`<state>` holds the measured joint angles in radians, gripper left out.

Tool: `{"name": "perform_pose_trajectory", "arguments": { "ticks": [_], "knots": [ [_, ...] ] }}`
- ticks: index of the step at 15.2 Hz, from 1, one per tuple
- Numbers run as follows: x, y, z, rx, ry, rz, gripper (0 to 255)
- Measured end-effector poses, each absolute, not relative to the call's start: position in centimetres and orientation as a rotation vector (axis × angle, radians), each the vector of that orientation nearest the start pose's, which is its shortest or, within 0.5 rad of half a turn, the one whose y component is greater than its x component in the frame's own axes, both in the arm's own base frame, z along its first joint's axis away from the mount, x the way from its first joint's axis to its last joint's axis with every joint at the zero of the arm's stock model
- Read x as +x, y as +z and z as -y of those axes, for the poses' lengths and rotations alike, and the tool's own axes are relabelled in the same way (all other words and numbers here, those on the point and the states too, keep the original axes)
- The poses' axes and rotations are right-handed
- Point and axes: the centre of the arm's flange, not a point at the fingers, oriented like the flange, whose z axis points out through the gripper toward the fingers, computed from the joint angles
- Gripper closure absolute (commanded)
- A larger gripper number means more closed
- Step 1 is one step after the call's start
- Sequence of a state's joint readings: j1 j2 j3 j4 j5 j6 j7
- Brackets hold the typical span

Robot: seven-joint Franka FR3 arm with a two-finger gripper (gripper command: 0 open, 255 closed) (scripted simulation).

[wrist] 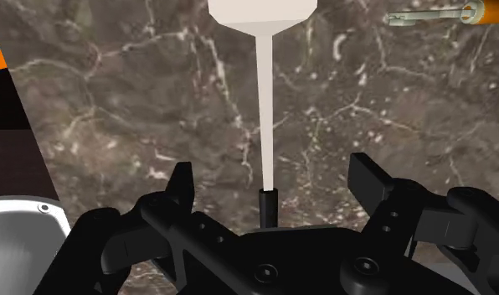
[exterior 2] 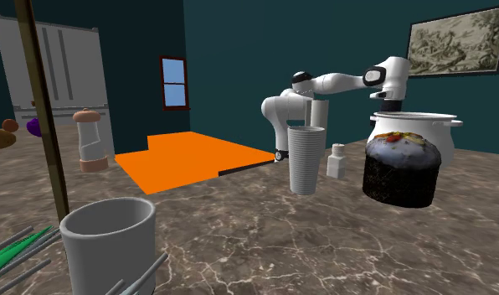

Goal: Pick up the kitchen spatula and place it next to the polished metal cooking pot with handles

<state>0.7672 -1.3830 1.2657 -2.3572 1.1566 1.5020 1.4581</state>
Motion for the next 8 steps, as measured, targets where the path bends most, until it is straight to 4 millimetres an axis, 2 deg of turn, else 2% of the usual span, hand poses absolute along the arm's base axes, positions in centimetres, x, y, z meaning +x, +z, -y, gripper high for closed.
{"name": "perform_pose_trajectory", "arguments": {
  "ticks": [3, 8],
  "knots": [
    [-31.9, 39.5, -31.7, -3.137, -0.103, 0.072, 0],
    [-31.9, 40.0, -31.6, -3.137, -0.104, 0.072, 0]
  ]
}}
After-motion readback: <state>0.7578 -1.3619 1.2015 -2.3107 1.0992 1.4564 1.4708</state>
